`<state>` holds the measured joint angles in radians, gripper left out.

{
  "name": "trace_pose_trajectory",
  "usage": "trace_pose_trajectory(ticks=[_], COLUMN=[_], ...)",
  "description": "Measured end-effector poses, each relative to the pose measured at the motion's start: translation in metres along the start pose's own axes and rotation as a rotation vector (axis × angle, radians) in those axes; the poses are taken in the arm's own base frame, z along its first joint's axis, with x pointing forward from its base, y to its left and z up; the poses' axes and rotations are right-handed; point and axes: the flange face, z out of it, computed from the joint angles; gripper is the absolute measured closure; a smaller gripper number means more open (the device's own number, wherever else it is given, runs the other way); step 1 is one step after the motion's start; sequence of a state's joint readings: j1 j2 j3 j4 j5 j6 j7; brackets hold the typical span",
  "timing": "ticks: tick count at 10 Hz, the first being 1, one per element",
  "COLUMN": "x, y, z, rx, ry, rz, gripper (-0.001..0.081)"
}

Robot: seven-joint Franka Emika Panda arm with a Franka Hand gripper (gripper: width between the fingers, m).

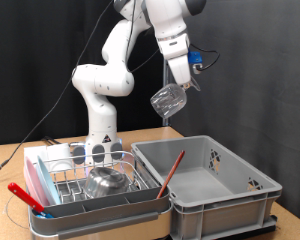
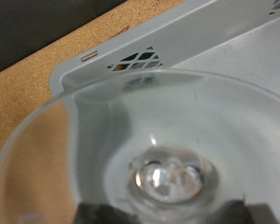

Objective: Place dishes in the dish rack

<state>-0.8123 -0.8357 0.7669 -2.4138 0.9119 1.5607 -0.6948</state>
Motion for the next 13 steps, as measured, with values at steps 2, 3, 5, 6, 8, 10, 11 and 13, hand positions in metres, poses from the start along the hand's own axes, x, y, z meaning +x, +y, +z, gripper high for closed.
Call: trace_pose_trajectory(ticks=[2,3,5,6,8,10,11,13], x=[-0.006,-0.008,-0.011,-0.012,-0.009,-0.009,-0.009,-0.004], y=[-0.004,-0.001,0.009,0.015,0.021,0.018,0.018,0.019], z=[-0.005,-0.009,-0.011,-0.011,-0.012,-0.011,-0.01,-0.007], rx=[0.063,0.087,0.125,0.147,0.185,0.179,0.177,0.144], ry=[-0.027,-0.042,-0.051,-0.05,-0.046,-0.049,-0.045,-0.035], rz=[-0.21,-0.32,-0.546,-0.637,-0.677,-0.695,-0.738,-0.825], gripper=[0.0703,0.0707,0.0707,0.0729,0.0801,0.0801,0.0801,0.0801])
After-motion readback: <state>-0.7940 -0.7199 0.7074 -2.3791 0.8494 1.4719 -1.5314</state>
